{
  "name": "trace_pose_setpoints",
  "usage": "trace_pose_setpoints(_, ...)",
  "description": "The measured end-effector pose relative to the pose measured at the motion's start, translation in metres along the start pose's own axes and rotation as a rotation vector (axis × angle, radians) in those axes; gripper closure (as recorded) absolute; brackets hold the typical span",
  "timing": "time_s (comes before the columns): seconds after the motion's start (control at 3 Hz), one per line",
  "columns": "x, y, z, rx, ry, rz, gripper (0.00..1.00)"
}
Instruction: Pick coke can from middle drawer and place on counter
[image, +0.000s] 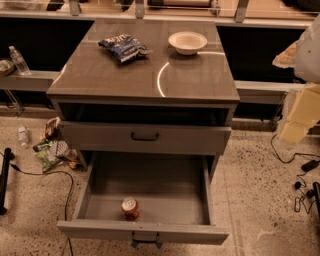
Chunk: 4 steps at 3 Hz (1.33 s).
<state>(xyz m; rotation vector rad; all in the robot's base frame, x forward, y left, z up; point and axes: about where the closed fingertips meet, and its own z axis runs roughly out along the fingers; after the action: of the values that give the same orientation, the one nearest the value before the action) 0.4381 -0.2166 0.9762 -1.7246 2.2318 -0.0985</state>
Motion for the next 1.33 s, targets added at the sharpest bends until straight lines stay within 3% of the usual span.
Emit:
trace_pose_setpoints(0.67, -0.007, 0.002, 0.008, -0.025, -0.087, 0.04, 0.0)
trace_pose_setpoints(1.0, -0.019, 0.021, 0.052, -0.101, -0.209, 0.056, 0.0)
trace_pose_setpoints(1.33, -0.049, 0.065, 0.127, -0.212, -0.419, 0.064, 0.0)
